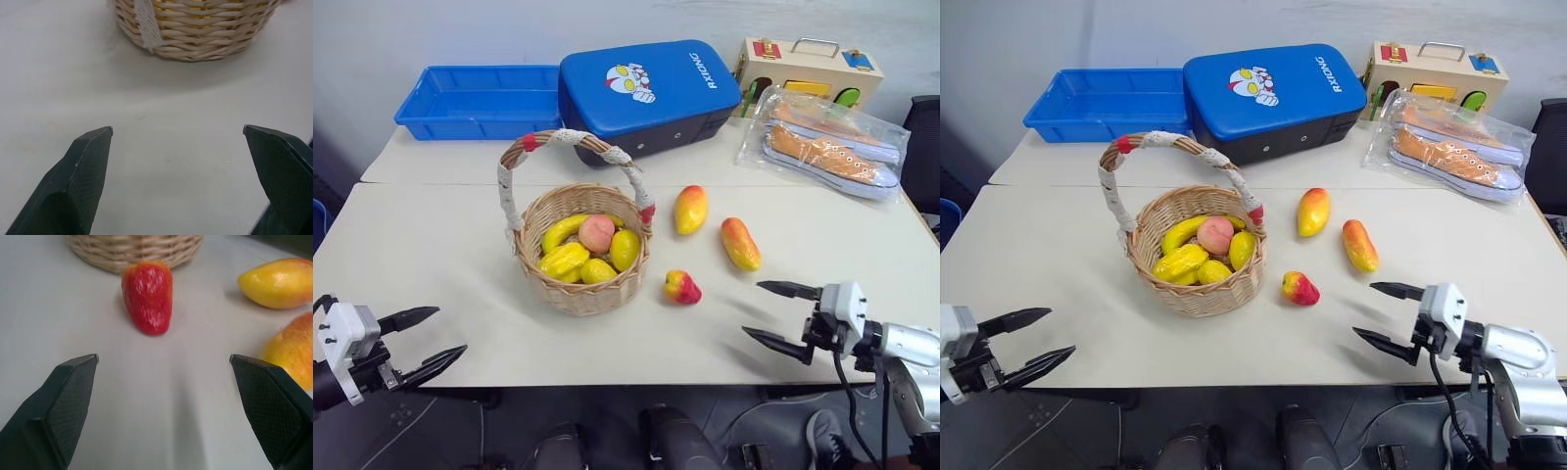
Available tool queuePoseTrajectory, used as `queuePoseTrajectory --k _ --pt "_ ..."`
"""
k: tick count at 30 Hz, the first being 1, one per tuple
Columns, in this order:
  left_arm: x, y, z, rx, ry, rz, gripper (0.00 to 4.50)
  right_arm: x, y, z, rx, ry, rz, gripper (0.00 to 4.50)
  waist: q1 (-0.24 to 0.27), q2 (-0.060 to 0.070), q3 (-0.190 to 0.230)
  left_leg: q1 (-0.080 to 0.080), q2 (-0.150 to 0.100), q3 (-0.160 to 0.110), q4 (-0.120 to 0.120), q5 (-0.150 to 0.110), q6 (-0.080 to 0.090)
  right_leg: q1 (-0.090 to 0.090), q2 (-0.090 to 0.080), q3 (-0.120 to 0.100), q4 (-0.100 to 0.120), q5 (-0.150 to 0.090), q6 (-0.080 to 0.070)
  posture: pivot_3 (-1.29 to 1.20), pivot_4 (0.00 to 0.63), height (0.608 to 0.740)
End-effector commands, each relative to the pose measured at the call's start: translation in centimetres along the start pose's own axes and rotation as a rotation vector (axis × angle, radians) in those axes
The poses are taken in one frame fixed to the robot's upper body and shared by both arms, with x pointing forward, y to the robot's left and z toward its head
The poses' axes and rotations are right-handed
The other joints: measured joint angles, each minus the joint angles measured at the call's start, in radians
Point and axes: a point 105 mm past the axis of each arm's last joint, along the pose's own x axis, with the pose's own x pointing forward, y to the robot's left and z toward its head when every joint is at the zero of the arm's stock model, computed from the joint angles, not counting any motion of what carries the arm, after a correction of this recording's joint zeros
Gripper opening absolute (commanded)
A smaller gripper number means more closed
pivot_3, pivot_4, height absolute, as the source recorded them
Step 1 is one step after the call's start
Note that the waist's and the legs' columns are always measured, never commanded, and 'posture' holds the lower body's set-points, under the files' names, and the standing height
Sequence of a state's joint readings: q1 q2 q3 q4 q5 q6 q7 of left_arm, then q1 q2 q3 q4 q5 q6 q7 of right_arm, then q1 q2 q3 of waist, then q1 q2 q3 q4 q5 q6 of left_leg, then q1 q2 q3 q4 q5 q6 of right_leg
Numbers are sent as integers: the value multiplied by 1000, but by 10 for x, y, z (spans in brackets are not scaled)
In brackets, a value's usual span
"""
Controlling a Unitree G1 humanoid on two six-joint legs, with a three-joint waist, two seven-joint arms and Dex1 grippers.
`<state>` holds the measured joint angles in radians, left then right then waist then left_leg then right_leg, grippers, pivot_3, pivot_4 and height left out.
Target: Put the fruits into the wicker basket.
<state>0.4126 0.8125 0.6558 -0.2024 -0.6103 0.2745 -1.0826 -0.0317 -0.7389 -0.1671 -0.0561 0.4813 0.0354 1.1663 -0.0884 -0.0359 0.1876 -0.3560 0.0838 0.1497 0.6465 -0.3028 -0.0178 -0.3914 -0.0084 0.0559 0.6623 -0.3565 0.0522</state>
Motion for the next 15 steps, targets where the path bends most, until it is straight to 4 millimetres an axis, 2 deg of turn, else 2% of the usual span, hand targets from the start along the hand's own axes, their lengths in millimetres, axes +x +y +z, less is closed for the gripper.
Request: queuePoseTrajectory --k 1,3,7,11,15 --pt "14 -20 35 65 -70 -148 4500 46 1 44 -35 -5 71 4484 -7 0 0 0 0 0 1 0 0 -1 0 0 1 0 0 0 150 740" --pt "21 -27 43 78 -79 -197 4500 61 9 46 -20 26 133 4484 -2 0 0 0 0 -1 0 1 -1 -1 0 0 1 0 -1 0 150 740" --pt "35 -44 56 142 -94 -289 4500 80 11 30 -6 151 158 4484 14 0 0 -2 0 -3 -1 0 -6 -1 0 -3 -1 -3 -3 0 150 740" --pt "44 -56 58 173 -83 -326 4500 88 12 7 -10 209 188 4484 8 0 0 -13 0 -2 4 -1 -4 -9 0 -2 -3 -5 0 0 150 740" --pt "44 -55 56 173 -75 -311 4500 97 6 -1 -10 168 169 3574 0 0 0 -14 0 -1 5 -2 -3 -10 0 -1 -3 -5 1 0 150 740"
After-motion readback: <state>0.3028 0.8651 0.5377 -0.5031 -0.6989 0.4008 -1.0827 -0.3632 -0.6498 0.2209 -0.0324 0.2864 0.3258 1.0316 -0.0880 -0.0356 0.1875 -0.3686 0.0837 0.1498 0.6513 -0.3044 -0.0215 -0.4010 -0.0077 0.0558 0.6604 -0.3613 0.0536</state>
